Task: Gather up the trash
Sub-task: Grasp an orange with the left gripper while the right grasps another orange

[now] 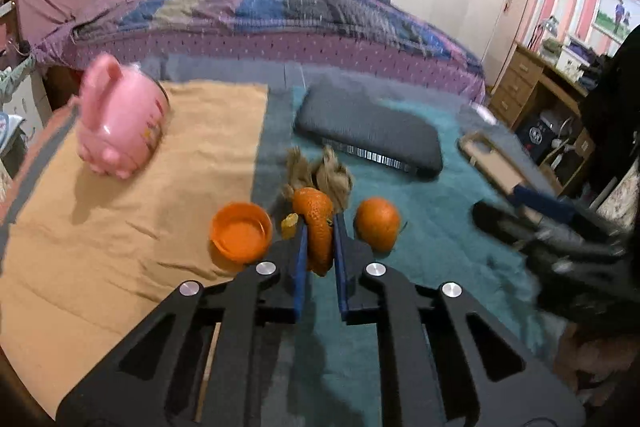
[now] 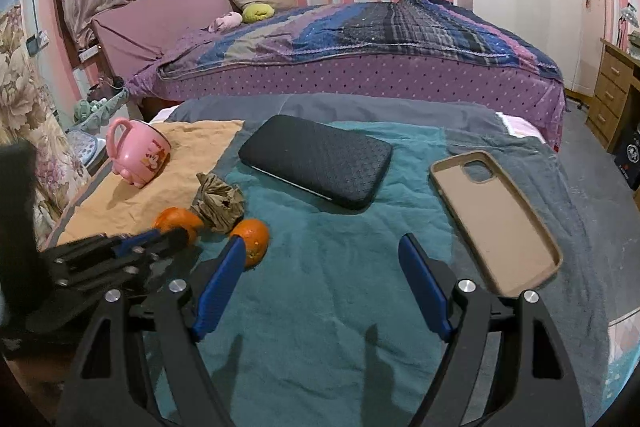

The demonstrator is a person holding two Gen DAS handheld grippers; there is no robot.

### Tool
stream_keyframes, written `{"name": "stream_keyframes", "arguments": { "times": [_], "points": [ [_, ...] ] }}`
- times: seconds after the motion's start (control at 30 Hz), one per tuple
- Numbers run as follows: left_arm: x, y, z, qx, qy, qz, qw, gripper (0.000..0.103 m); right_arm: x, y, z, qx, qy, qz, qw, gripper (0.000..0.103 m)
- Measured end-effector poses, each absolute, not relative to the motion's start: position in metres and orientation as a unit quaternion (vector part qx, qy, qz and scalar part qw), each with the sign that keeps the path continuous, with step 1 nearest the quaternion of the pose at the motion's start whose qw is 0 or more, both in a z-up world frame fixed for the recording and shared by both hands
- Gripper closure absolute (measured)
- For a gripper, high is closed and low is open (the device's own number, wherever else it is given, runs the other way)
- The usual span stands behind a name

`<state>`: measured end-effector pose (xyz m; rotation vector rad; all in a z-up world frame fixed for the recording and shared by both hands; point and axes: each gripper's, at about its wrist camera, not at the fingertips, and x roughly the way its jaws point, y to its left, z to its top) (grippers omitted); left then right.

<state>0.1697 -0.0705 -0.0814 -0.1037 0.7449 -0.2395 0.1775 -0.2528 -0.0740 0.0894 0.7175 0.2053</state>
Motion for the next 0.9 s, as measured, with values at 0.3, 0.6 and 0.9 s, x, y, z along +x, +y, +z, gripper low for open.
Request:
{"name": "stream_keyframes", "arguments": {
  "times": [0.3, 0.6, 0.9],
  "points": [
    [0.17, -0.051, -0.066, -0.052, 0.342, -0.082, 0.935, 0.092, 0.199, -0.211, -0.099, 0.059, 0.375, 0.115, 0.918, 0.028],
    [0.17, -0.029, -0.065, -0.056, 0.344, -0.072, 0.935, 0.092, 0.213, -0.196, -0.117, 0.054, 0.403, 0.132, 0.904, 0.071],
    [0.158, -0.017, -0.053, -0.077, 0.328, -0.073, 0.939, 0.092, 0.199, -0.197, -0.107, 0.045, 0.38, 0.118, 0.916, 0.076]
  ]
}}
